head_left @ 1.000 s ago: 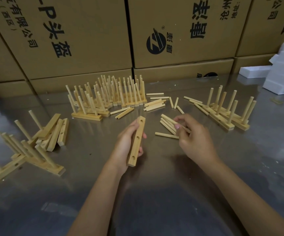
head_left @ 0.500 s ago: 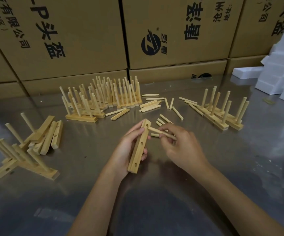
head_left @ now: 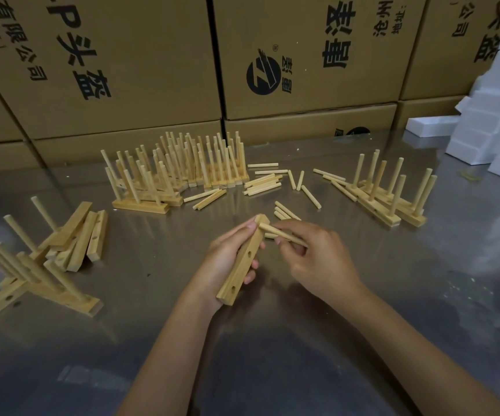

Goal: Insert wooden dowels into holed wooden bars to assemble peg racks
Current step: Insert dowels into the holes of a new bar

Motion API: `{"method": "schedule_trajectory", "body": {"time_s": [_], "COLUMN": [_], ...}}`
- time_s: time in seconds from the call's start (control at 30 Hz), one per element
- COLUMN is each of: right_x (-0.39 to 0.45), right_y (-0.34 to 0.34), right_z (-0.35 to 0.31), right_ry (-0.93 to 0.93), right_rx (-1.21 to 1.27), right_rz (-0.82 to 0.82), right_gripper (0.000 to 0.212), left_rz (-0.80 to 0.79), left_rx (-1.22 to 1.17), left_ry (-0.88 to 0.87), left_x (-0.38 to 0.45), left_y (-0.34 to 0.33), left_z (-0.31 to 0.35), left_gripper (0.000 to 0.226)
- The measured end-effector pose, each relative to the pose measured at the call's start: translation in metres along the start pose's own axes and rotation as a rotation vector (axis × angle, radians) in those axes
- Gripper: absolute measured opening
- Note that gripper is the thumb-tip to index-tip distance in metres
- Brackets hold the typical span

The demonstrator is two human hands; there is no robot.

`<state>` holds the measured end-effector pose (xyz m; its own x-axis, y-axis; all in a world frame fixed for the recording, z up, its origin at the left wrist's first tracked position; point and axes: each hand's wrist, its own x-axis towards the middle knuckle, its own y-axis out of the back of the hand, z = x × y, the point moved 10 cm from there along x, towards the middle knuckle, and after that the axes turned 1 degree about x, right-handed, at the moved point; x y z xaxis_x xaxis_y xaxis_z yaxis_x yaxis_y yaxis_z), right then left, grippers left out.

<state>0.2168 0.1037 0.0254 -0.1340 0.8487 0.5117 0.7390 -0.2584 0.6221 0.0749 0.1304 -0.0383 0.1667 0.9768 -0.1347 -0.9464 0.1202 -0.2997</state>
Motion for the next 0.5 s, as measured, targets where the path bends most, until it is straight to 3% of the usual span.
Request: {"method": "schedule_trajectory", "body": {"time_s": [0.3,0.5], "right_x": [-0.0018,-0.002], "right_y": [-0.0001,0.0018], "right_z": [-0.0038,-0.0064], "right_ry": [0.019,0.036], "right_rx": [-0.189,-0.347], "right_rz": [-0.049,-0.093], "right_gripper": [0.016,0.011], "left_rz": [-0.014,-0.036], "left_rx": [0.002,0.164], "left_ry": [0.008,-0.043], "left_x": [-0.0024,-0.0064], "left_y": [0.0019,0.0], "left_z": [0.0016,0.0032], "left_gripper": [0.026,0.028]}}
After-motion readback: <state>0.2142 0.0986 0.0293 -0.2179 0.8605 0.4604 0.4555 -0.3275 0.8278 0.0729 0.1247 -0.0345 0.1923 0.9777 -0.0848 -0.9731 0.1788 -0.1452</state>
